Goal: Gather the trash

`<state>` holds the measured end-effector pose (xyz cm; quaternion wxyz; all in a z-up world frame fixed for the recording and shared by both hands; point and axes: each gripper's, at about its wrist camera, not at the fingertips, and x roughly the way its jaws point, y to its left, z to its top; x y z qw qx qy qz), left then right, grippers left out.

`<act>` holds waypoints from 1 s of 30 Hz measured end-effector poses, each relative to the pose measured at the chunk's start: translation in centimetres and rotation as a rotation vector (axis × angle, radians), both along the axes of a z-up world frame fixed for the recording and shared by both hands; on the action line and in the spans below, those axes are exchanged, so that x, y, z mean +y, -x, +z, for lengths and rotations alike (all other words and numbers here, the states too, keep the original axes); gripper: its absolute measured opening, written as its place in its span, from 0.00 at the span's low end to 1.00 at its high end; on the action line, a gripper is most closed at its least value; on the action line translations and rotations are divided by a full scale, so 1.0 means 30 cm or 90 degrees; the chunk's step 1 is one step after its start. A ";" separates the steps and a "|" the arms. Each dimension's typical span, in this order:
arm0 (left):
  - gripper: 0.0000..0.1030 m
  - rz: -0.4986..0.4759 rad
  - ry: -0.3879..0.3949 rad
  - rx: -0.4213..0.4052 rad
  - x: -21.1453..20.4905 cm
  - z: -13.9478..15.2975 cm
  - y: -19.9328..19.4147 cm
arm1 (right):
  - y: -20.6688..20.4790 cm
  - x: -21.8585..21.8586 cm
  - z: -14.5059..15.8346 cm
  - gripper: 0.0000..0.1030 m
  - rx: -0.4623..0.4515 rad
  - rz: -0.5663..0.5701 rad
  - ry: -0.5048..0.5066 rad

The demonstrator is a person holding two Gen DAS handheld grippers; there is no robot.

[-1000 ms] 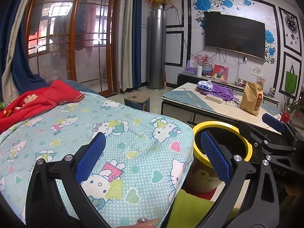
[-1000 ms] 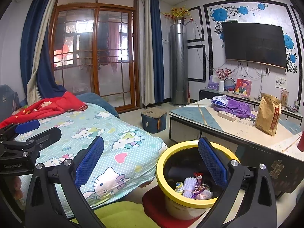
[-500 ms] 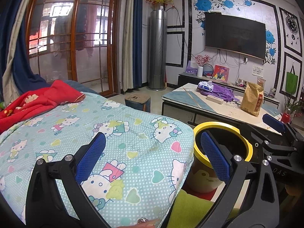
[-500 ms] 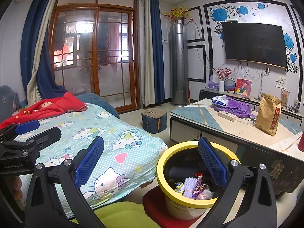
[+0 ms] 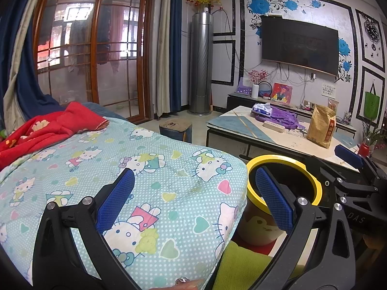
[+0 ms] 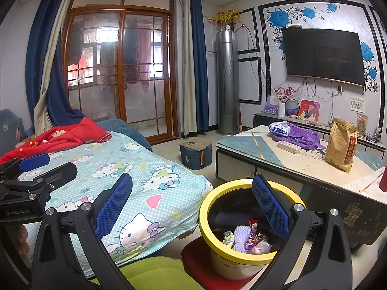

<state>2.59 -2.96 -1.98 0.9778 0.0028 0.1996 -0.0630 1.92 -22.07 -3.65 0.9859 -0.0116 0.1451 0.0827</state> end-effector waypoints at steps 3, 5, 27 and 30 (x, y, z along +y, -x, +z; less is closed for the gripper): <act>0.89 0.000 0.000 0.001 0.000 -0.001 -0.001 | 0.000 -0.001 0.000 0.94 0.000 0.000 0.000; 0.89 0.000 0.000 0.000 0.001 -0.001 0.000 | 0.000 0.000 0.001 0.94 -0.001 0.000 0.000; 0.89 0.001 -0.001 0.001 0.001 -0.003 -0.001 | 0.000 -0.003 0.000 0.94 0.000 0.000 -0.001; 0.89 0.004 -0.001 0.006 0.005 -0.005 -0.001 | -0.001 -0.002 0.001 0.94 0.000 0.001 -0.001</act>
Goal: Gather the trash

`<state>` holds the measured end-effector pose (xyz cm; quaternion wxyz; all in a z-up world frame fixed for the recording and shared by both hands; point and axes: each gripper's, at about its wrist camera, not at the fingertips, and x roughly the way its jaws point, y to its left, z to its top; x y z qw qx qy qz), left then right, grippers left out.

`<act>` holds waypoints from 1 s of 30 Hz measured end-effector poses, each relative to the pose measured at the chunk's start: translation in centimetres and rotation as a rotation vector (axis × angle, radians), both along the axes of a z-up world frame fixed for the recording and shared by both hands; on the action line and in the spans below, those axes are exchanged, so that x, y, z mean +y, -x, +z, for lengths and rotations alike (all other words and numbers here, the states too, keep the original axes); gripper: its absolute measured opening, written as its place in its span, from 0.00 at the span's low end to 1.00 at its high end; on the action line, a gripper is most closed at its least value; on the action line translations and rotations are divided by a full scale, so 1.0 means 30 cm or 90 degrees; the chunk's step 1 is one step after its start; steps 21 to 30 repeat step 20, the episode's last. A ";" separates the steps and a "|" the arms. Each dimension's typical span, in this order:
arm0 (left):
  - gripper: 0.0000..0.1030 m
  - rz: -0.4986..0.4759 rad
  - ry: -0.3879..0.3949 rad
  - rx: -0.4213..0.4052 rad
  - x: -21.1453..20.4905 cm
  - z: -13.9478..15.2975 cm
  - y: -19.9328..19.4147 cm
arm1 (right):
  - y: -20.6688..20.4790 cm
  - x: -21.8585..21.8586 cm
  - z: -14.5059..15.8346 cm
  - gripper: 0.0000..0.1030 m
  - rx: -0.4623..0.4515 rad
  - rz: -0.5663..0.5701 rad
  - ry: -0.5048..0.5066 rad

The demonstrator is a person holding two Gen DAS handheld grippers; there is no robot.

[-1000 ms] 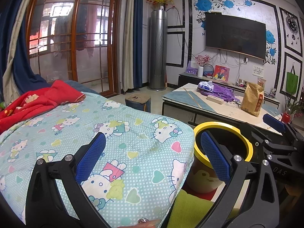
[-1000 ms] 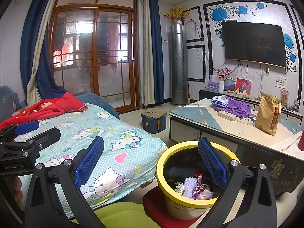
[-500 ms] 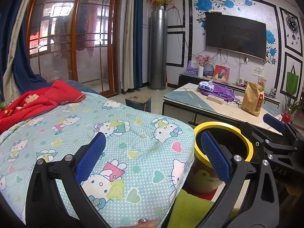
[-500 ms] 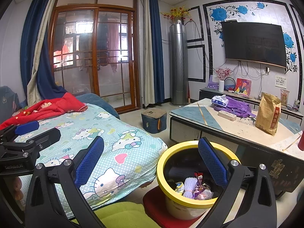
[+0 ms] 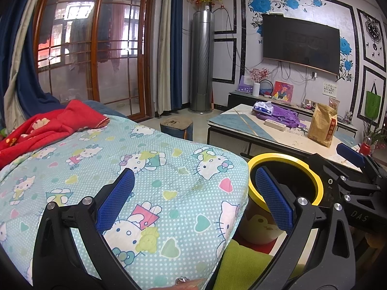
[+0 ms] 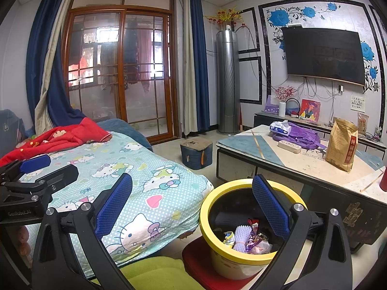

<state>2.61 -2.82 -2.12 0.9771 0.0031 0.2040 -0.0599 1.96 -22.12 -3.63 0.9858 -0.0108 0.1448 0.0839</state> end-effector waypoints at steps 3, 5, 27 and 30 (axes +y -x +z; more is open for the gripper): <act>0.89 0.003 -0.002 0.003 0.002 -0.003 0.001 | 0.001 -0.002 0.000 0.94 0.001 -0.001 0.000; 0.89 0.009 -0.005 0.009 0.000 -0.009 -0.007 | 0.000 -0.002 -0.001 0.94 0.002 -0.002 -0.001; 0.89 0.485 0.035 0.184 0.864 -0.067 0.046 | -0.198 0.873 -0.039 0.94 0.250 0.359 0.074; 0.89 0.485 0.035 0.184 0.864 -0.067 0.046 | -0.198 0.873 -0.039 0.94 0.250 0.359 0.074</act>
